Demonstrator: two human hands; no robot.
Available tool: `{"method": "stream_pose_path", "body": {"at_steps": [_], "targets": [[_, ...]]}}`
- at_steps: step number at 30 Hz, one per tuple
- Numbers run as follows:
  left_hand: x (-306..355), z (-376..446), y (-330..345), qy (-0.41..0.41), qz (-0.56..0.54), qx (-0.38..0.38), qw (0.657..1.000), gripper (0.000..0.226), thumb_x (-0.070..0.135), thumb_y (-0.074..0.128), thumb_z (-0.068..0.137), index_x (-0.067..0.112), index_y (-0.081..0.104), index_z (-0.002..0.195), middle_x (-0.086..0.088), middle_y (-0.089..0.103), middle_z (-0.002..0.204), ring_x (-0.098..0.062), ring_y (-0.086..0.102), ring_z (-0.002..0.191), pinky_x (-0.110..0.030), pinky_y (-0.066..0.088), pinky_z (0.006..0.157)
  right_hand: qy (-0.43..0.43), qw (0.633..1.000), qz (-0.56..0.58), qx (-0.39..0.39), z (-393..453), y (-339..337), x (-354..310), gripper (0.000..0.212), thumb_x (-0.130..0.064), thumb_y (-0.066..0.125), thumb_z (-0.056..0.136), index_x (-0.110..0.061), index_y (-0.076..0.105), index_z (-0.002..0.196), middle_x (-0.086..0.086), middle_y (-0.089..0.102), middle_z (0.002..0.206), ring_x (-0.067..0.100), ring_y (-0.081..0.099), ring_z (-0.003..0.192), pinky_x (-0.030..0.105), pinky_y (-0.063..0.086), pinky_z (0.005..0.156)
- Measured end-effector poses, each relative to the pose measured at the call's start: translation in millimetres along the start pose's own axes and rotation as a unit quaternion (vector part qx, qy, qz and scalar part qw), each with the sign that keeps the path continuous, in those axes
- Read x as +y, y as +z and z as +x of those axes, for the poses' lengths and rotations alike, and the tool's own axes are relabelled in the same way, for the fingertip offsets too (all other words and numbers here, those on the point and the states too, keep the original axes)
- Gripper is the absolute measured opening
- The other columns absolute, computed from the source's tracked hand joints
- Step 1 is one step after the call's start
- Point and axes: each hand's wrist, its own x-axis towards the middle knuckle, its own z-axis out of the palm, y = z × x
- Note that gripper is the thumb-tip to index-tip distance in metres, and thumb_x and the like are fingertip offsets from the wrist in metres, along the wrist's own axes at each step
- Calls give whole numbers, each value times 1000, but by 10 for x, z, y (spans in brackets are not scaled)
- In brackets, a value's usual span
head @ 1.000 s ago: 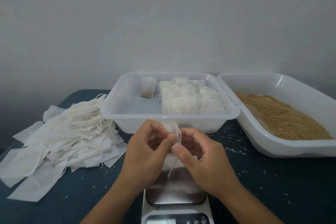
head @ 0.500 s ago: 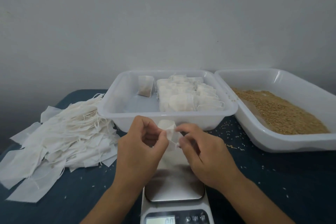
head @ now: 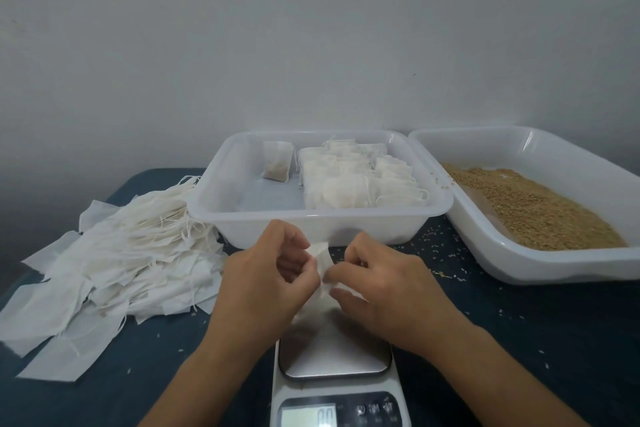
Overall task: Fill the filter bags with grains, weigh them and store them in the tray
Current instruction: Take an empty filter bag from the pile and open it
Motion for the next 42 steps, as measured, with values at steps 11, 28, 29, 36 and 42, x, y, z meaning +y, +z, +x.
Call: {"method": "stream_pose_path", "body": {"at_steps": [11, 28, 29, 36, 42], "targets": [[-21, 39, -30, -128, -162, -43, 977, 32, 9, 74, 86, 39, 63, 88, 3, 72, 75, -14, 65, 64, -22, 54, 61, -93, 988, 101, 66, -49, 31, 21, 10, -17, 77, 91, -12, 75, 84, -5, 75, 97, 12, 70, 78, 33, 56, 58], [12, 11, -157, -110, -271, -337, 895, 55, 32, 74, 84, 35, 57, 137, -4, 70, 122, -22, 67, 116, -51, 54, 102, 161, 892, 420, -44, -87, -122, -50, 21, -13, 66, 98, -13, 73, 118, -8, 79, 100, 10, 75, 95, 22, 57, 75], [-2, 22, -154, -110, -268, -345, 893, 56, 28, 74, 82, 37, 58, 136, 0, 71, 119, -19, 68, 110, -43, 57, 94, 163, 897, 409, -53, -86, -122, -36, 15, -13, 67, 97, -13, 76, 110, -8, 78, 99, 9, 73, 102, 28, 58, 80], [66, 192, -227, -143, -308, -396, 853, 60, 1, 58, 78, 24, 62, 133, -2, 70, 109, -11, 67, 91, -24, 53, 73, 180, 846, 490, -109, -79, -218, -7, 14, -23, 60, 103, -14, 69, 109, 7, 74, 91, 24, 75, 64, 28, 57, 55], [230, 452, -56, -149, -332, -388, 847, 61, 1, 58, 79, 17, 60, 138, -7, 69, 110, -20, 64, 96, -35, 52, 80, 182, 848, 487, -106, -69, -325, 97, 25, -18, 61, 100, -13, 69, 123, 4, 77, 106, 24, 76, 86, 32, 59, 62]]}}
